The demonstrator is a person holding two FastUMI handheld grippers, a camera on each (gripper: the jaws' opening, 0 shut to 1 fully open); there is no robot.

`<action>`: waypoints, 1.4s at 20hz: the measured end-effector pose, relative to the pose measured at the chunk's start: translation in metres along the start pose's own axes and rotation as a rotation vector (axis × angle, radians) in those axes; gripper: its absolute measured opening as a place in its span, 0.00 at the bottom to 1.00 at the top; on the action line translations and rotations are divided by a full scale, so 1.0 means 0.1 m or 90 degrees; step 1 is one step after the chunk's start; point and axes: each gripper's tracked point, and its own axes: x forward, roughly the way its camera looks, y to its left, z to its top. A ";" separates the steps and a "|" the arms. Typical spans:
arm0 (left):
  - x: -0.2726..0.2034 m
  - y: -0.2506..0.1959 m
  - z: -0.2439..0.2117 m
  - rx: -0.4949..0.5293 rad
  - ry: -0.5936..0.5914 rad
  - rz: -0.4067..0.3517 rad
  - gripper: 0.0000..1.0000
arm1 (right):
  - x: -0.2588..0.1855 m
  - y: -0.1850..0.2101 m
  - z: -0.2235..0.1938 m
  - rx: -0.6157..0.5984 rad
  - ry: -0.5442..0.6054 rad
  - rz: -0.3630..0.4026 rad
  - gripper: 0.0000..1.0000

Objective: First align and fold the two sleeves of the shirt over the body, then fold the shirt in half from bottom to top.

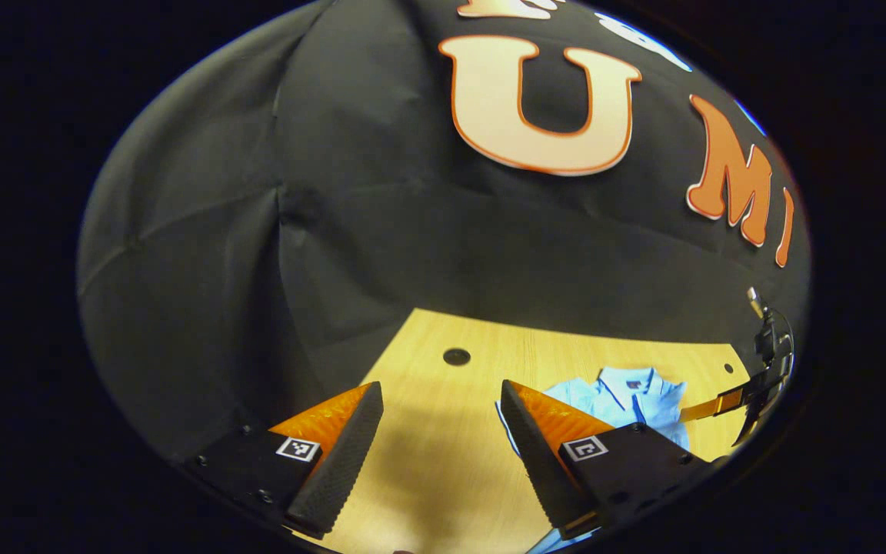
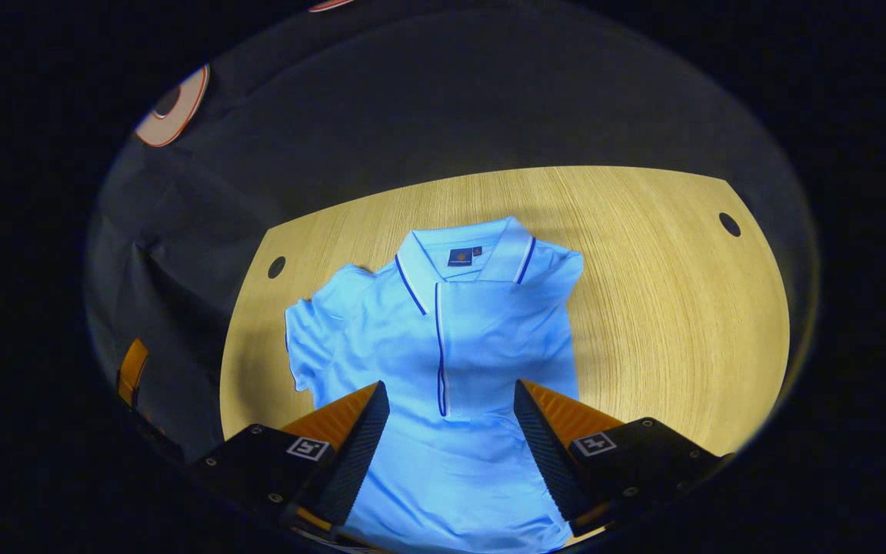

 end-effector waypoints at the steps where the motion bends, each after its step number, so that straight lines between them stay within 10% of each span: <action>1: 0.08 -0.09 -0.09 -0.004 0.024 -0.011 0.99 | -0.03 -0.04 -0.01 -0.006 -0.003 -0.005 0.99; 16: 1.49 -0.75 -1.26 0.050 0.334 -0.007 0.99 | -0.37 -0.57 -0.38 0.004 0.009 -0.024 0.99; 28: 1.61 -0.79 -1.56 0.065 0.399 0.000 1.00 | -0.39 -0.78 -0.49 0.061 0.016 -0.011 0.99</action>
